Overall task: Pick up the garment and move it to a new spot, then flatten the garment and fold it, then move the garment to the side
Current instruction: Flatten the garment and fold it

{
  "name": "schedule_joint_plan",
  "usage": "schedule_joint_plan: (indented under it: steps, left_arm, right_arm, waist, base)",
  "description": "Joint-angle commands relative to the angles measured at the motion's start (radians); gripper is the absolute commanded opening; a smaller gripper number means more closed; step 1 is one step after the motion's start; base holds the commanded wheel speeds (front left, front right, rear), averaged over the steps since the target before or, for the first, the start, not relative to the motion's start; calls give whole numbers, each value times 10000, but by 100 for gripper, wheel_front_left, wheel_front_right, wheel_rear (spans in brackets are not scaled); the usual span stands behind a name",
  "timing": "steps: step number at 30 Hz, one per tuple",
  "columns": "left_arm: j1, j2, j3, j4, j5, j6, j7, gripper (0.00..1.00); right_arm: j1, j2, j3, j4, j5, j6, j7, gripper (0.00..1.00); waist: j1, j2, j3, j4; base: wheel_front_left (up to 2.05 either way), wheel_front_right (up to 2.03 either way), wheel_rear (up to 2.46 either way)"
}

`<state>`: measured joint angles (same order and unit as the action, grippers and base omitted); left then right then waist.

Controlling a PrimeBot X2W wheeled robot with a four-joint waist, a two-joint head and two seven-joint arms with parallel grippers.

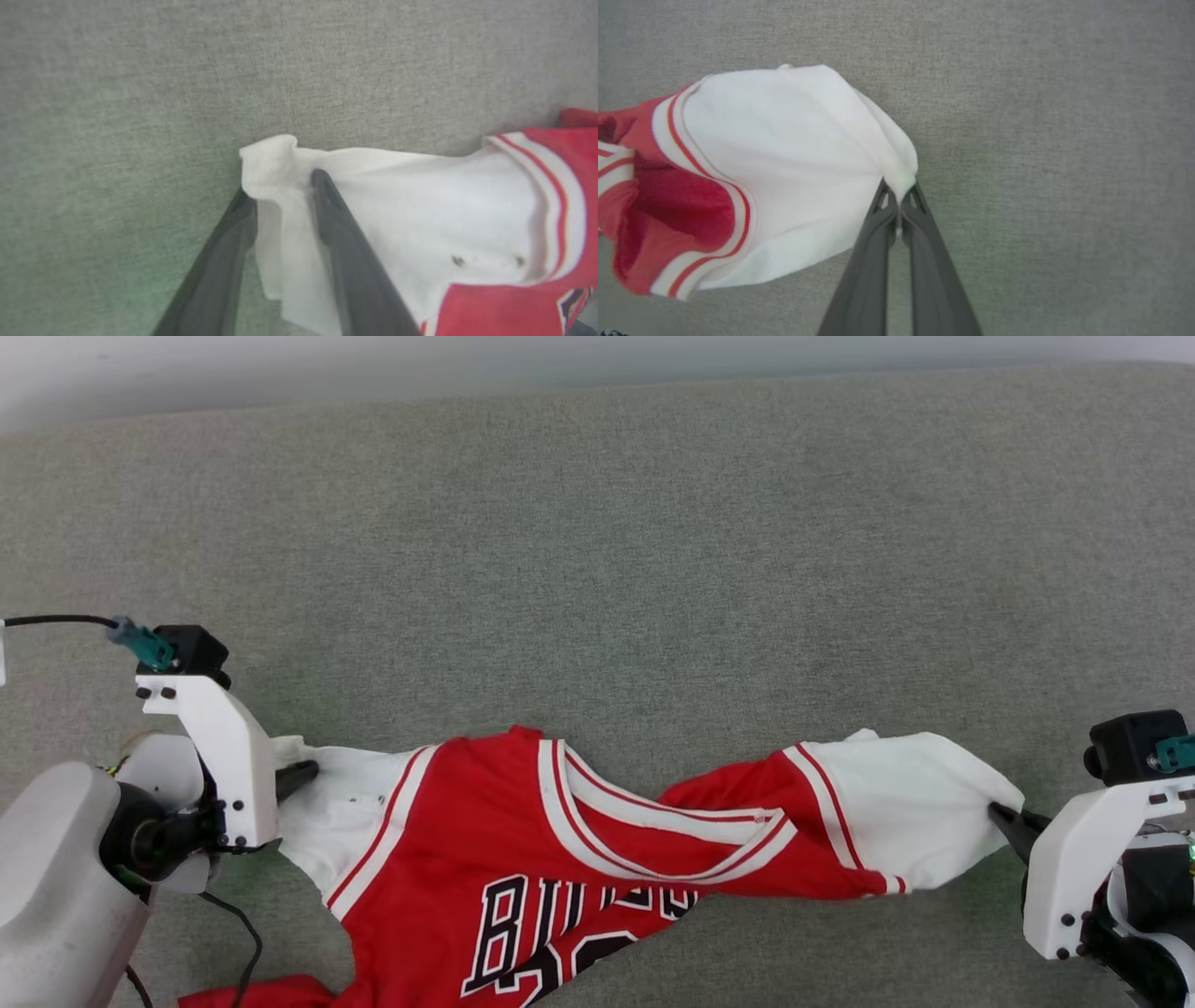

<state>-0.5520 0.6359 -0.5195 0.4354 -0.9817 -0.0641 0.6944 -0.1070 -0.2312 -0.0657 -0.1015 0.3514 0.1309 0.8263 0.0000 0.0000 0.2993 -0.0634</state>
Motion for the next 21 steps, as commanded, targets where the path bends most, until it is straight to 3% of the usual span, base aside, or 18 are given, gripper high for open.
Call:
schedule_joint_plan:
  steps: [1,4,9,21]
  left_arm:
    - [655,-484,-618,392,-144,-98,592,0]
    - [269,-535,-685,396,73,-185,412,0]
    - [-716,-281,-549,74,1211,-276,-1287,0]
    - [-2876,-693,-225,208,3095,430,-4368,0]
  right_arm:
    - [-163,-101,39,18,-83,-3,-79,0]
    - [-354,-260,136,-1,-98,-3,-304,0]
    - [-934,-545,130,199,-310,-5,-825,0]
    - [-3686,-1873,479,1103,-619,-6,-1210,0]
  waist:
    - [0,0,25,2]
    - [0,0,-31,19]
    - [0,0,-541,138]
    - [0,0,-2087,440]
  base:
    - [0,0,0]
    - [0,0,0]
    - [0,0,0]
    - [0,0,0]
